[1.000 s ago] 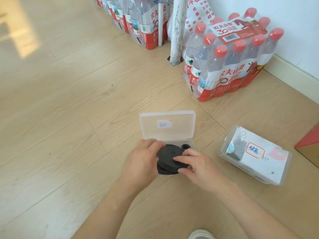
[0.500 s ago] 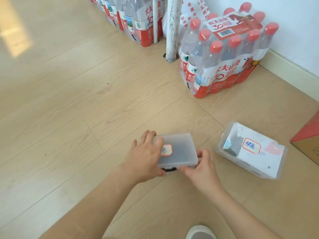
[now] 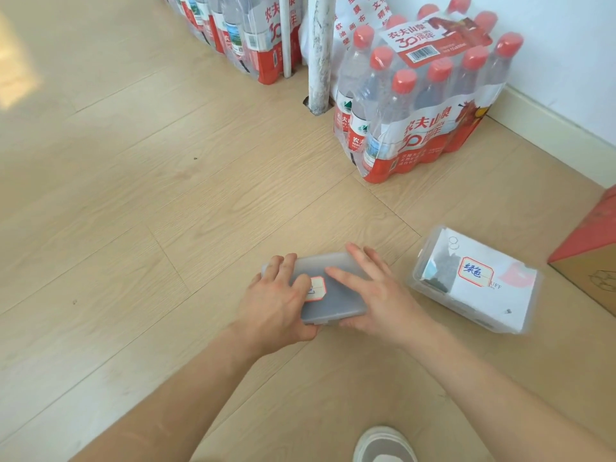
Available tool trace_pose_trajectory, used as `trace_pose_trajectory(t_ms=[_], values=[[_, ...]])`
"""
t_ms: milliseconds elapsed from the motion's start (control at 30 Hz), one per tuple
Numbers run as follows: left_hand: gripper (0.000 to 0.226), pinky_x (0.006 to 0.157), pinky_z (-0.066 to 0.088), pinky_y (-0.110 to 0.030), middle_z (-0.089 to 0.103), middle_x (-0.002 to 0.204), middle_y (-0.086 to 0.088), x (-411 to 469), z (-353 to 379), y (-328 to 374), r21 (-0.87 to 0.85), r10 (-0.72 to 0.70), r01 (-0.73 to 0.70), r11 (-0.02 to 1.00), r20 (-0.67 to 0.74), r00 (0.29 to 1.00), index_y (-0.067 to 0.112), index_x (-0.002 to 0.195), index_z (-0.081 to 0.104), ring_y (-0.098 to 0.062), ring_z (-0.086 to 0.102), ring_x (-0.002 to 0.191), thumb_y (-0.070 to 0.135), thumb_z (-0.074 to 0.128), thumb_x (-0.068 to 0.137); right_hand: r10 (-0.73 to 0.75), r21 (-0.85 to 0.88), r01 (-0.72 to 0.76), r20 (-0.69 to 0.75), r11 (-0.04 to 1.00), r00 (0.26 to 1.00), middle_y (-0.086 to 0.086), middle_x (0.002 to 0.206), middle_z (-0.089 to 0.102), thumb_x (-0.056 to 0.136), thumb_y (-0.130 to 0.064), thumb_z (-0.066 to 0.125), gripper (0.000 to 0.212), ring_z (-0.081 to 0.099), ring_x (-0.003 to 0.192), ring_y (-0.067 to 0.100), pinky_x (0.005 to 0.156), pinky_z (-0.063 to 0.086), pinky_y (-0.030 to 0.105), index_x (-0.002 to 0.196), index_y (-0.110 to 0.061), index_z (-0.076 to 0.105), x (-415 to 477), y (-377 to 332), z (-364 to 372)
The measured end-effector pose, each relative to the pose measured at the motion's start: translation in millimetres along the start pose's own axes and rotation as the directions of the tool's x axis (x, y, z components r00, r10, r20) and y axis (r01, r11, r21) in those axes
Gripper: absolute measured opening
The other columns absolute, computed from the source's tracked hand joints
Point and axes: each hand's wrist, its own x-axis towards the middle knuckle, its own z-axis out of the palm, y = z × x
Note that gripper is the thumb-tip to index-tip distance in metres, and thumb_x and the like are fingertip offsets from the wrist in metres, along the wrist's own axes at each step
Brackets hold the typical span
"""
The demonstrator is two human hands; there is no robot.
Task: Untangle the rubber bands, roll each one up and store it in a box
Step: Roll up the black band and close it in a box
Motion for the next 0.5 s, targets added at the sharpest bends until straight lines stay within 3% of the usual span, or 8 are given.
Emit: trace_pose_trajectory(t_ms=[100, 167, 267, 367, 433, 500], values=[[0.061, 0.086, 0.046, -0.052, 0.036, 0.138, -0.02, 1, -8, 1, 0.036, -0.013, 0.01, 0.999, 0.084, 0.996, 0.014, 0.098, 0.042, -0.038, 0.041, 0.119, 0.062, 0.06, 0.064, 0.011, 0.017, -0.013, 0.118, 1.0, 0.993, 0.001, 0.161, 0.003, 0.074, -0.043, 0.078, 0.081, 0.036, 0.138, 0.023, 0.104, 0.04, 0.031, 0.145, -0.038, 0.039, 7, 0, -16], [0.061, 0.091, 0.042, -0.046, 0.035, 0.135, -0.013, -3, -14, -3, 0.02, 0.016, -0.02, 1.0, 0.155, 0.988, 0.018, 0.107, 0.04, -0.032, 0.04, 0.118, 0.06, 0.059, 0.068, 0.017, -0.043, -0.009, 0.197, 0.999, 0.98, 0.002, 0.161, 0.002, 0.076, -0.045, 0.076, 0.081, 0.043, 0.132, 0.026, 0.104, 0.041, 0.031, 0.146, -0.039, 0.036, 6, -5, -23], [0.056, 0.076, 0.039, -0.028, 0.048, 0.108, 0.002, -18, -27, -4, -0.138, 0.072, -0.04, 0.99, 0.241, 0.968, 0.026, 0.108, 0.038, -0.021, 0.051, 0.095, 0.057, 0.061, 0.069, 0.046, -0.103, -0.005, 0.395, 0.995, 0.918, 0.005, 0.162, 0.003, 0.079, -0.05, 0.072, 0.081, 0.04, 0.136, 0.028, 0.11, 0.034, 0.031, 0.148, -0.041, 0.03, -3, -19, -32], [0.052, 0.064, 0.039, -0.026, 0.057, 0.09, 0.008, -33, -36, -8, -0.352, 0.009, 0.158, 0.923, 0.428, 0.904, 0.033, 0.112, 0.043, -0.013, 0.055, 0.077, 0.056, 0.065, 0.071, 0.008, 0.046, -0.032, 0.449, 0.998, 0.893, 0.003, 0.157, 0.03, 0.084, -0.041, 0.07, 0.064, 0.033, 0.141, 0.012, 0.11, 0.03, 0.025, 0.142, -0.039, 0.043, -10, -34, -42], [0.043, 0.075, 0.048, -0.029, 0.065, 0.097, 0.009, -37, -35, -13, -0.472, -0.035, 0.254, 0.844, 0.425, 0.905, 0.035, 0.117, 0.054, -0.011, 0.06, 0.088, 0.052, 0.065, 0.078, 0.009, 0.146, -0.071, 0.388, 0.987, 0.922, -0.007, 0.136, 0.057, 0.088, -0.034, 0.068, 0.047, 0.054, 0.115, -0.006, 0.097, 0.041, 0.026, 0.133, -0.037, 0.056, -8, -36, -44], [0.033, 0.084, 0.048, -0.034, 0.069, 0.103, 0.009, -40, -31, -13, -0.527, -0.073, 0.258, 0.81, 0.345, 0.936, 0.035, 0.117, 0.06, -0.012, 0.061, 0.095, 0.041, 0.063, 0.084, 0.056, 0.17, -0.124, 0.358, 0.978, 0.932, -0.015, 0.12, 0.065, 0.088, -0.033, 0.067, 0.039, 0.055, 0.084, -0.015, 0.082, 0.042, 0.02, 0.126, -0.037, 0.061, -3, -36, -43]])
